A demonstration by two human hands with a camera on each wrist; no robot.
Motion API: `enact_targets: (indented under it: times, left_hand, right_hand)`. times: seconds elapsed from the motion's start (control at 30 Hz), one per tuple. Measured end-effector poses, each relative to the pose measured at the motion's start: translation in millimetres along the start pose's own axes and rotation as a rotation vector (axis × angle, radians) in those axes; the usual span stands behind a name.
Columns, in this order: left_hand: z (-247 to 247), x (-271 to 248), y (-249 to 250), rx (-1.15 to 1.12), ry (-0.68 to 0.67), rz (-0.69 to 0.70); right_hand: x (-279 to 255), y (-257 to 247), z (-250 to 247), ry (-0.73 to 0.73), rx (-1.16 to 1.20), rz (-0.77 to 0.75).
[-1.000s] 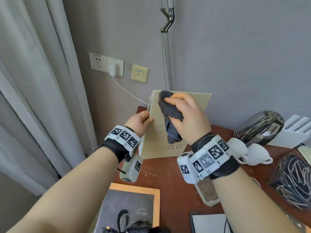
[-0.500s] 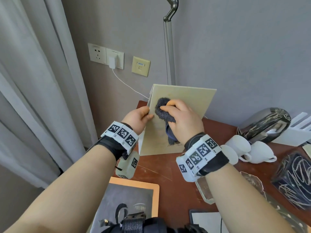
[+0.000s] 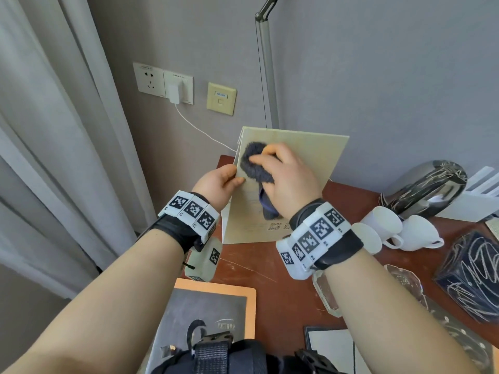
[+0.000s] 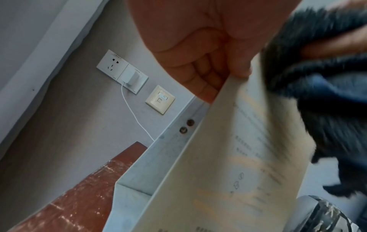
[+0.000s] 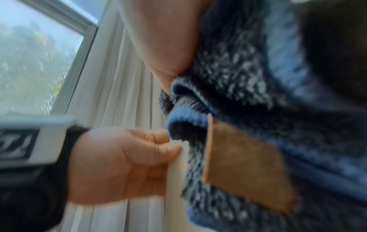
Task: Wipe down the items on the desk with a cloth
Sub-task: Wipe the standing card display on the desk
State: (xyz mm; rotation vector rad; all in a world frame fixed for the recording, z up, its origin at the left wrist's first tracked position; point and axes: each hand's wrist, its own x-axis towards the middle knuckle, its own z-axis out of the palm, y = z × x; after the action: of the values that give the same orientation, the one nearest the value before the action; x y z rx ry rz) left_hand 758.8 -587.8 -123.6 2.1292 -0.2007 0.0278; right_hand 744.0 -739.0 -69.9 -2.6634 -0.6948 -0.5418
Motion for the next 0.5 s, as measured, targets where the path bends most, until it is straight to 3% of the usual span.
enact_targets:
  times: [0.13,0.3,0.4,0.5]
  left_hand:
    - [-0.2,-3.7,2.9,-0.016,-0.002,-0.011]
    - [-1.4,-0.9,0.6,-0.002,0.005,-0.003]
    - [-1.1,-0.2,0.2,-0.010,-0.012,-0.016]
    - [0.4,-0.9,-0.3,-0.059,-0.006,-0.042]
  right_hand:
    - [18.7,-4.9,-7.8,0.168,0.002,-0.059]
    - [-3.8,3.8,8.8,-0.046,-0.040,-0.091]
    - [-14.9,13.3,8.0,-0.212,-0.088,-0.014]
    - [-9.1,16.0,-7.7,-0.138,-0.033,0.082]
